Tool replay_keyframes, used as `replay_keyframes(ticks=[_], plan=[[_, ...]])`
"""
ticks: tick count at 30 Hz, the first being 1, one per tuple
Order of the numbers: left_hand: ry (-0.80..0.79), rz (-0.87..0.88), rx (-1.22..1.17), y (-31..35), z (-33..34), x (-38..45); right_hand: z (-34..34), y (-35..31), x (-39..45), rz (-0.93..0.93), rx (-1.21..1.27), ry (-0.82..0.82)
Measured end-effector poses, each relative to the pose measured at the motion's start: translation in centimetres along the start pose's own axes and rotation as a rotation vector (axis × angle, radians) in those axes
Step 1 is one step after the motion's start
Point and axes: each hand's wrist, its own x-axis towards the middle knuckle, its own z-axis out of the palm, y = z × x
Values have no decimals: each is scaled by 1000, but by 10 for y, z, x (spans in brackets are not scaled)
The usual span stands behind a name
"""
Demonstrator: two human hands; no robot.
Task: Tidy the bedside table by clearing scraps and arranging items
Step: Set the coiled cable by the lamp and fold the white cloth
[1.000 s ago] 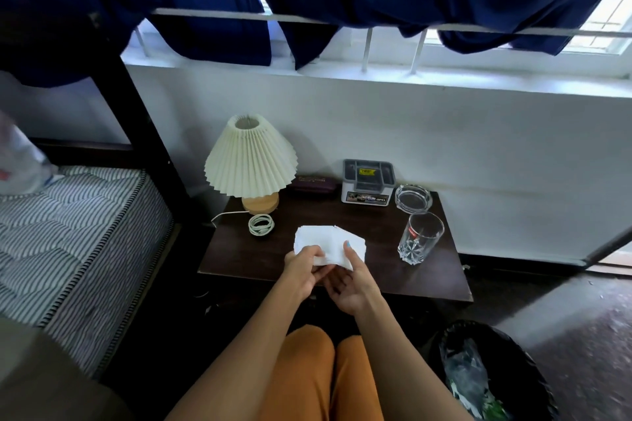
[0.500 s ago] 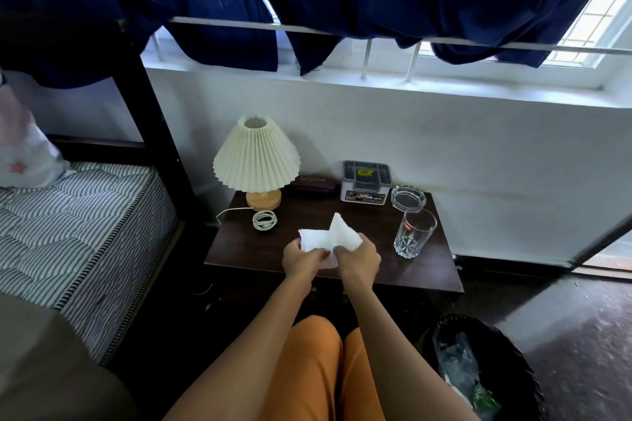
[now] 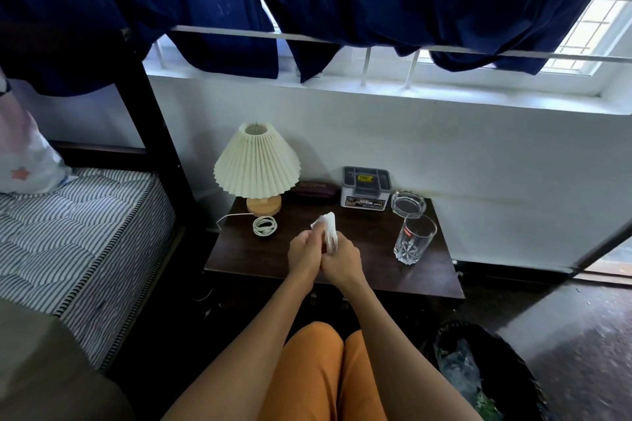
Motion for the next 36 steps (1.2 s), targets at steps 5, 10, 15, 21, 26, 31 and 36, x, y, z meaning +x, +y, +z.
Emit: replay_keyframes(ticks=[5, 10, 15, 21, 26, 31, 36], plan=[[-32, -73, -110, -3, -6, 6, 3, 0, 0, 39, 87, -56], [37, 9, 26, -4, -14, 12, -1, 0, 8, 121, 132, 50], [70, -25, 40, 3, -21, 16, -8, 6, 9, 193, 252, 39], [-92, -11, 12, -2, -23, 25, -8, 12, 16, 294, 431, 62], [-124, -6, 13, -7, -16, 30, -9, 19, 25, 358, 630, 172], [-158, -13, 14, -10, -8, 36, -11, 27, 34, 388, 648, 191], [-196, 3, 13, -3, 2, 45, -19, 25, 45, 339, 538, 234]])
